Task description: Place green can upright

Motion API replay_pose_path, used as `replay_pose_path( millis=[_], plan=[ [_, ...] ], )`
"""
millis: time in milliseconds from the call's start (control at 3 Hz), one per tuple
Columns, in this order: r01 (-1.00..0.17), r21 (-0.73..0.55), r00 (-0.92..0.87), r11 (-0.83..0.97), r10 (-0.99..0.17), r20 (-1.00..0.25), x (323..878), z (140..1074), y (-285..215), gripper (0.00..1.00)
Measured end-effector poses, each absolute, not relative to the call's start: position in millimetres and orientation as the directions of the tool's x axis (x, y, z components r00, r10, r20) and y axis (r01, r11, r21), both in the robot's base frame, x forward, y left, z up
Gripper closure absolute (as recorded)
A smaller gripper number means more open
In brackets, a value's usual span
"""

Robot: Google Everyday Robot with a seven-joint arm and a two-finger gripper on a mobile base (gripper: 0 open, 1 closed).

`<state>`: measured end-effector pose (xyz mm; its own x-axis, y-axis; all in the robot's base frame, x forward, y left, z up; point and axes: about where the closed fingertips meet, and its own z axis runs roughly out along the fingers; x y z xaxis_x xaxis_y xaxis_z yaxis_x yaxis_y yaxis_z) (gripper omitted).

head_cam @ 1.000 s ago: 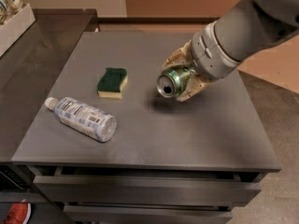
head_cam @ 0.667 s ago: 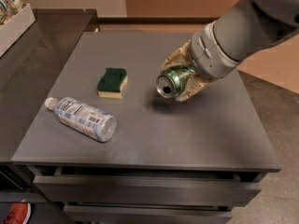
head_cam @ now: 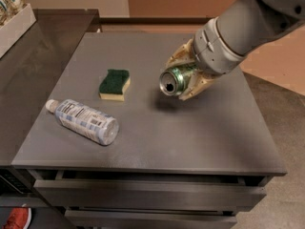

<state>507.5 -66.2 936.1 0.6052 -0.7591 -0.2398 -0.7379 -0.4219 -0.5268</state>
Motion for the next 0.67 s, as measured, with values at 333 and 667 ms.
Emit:
replay_pose_path(
  millis=[333,667],
  plan=[
    [-0.803,-0.472,0.541,-0.365,-0.779,-0.318,517,936,-68,1.0],
    [-0.855,-0.441,0.461,-0.271,-0.788,-0.409,528,940,-72,1.0]
  ],
)
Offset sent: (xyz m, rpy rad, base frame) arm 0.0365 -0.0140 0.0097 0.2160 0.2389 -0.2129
